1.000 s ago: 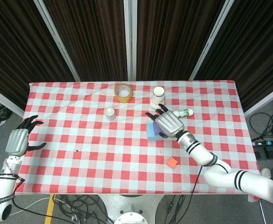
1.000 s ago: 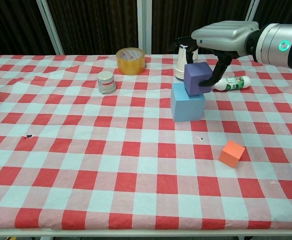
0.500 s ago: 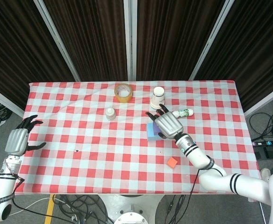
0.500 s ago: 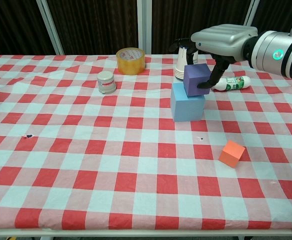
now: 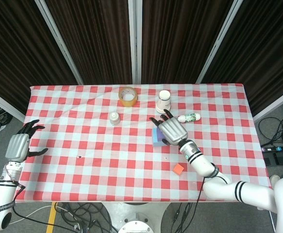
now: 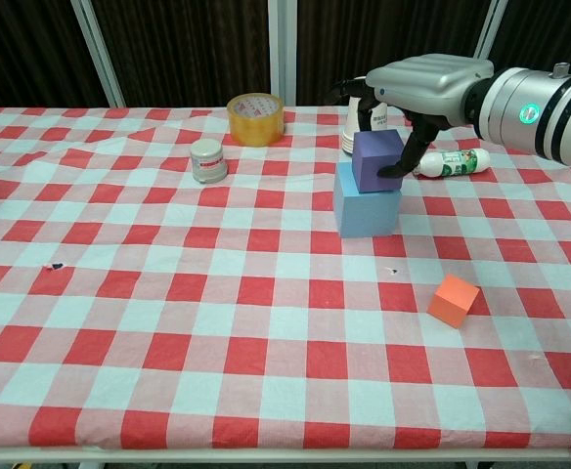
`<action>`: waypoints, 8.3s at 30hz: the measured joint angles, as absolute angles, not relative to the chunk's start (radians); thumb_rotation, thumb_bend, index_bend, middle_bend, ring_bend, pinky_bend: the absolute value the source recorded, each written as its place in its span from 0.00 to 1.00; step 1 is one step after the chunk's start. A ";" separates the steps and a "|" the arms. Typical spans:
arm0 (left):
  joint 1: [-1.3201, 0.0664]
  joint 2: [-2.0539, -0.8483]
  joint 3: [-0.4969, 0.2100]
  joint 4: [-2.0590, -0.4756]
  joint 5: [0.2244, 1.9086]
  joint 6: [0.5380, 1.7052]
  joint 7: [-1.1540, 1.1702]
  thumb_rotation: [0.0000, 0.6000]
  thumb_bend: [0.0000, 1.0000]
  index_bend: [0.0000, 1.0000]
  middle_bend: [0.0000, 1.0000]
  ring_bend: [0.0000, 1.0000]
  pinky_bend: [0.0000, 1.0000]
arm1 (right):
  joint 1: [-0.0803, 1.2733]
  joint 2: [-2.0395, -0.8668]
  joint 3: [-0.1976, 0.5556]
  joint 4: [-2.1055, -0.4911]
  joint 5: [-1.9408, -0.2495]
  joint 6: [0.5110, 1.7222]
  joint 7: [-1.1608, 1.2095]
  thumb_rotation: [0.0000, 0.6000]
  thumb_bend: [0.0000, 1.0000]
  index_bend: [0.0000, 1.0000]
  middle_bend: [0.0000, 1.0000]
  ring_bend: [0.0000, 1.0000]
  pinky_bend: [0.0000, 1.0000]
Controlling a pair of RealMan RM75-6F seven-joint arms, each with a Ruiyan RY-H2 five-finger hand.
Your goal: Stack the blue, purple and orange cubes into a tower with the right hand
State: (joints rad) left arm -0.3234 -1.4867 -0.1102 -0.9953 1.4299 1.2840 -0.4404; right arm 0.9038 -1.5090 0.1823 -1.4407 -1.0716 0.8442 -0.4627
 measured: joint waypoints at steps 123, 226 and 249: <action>-0.317 -1.515 -0.117 -0.962 1.430 1.322 -0.405 1.00 0.11 0.31 0.24 0.16 0.29 | 0.889 -1.313 -0.133 -1.460 -1.750 0.775 -0.084 1.00 0.14 0.21 0.55 0.24 0.09; -0.320 -1.503 -0.116 -0.972 1.438 1.319 -0.458 1.00 0.11 0.31 0.24 0.16 0.29 | 1.520 -1.346 0.095 -1.680 0.150 0.914 -1.017 1.00 0.16 0.22 0.56 0.27 0.10; -0.320 -1.503 -0.115 -0.971 1.441 1.321 -0.457 1.00 0.11 0.31 0.24 0.16 0.29 | 1.485 -1.199 0.129 -1.826 0.079 0.894 -0.950 1.00 0.04 0.11 0.29 0.09 0.01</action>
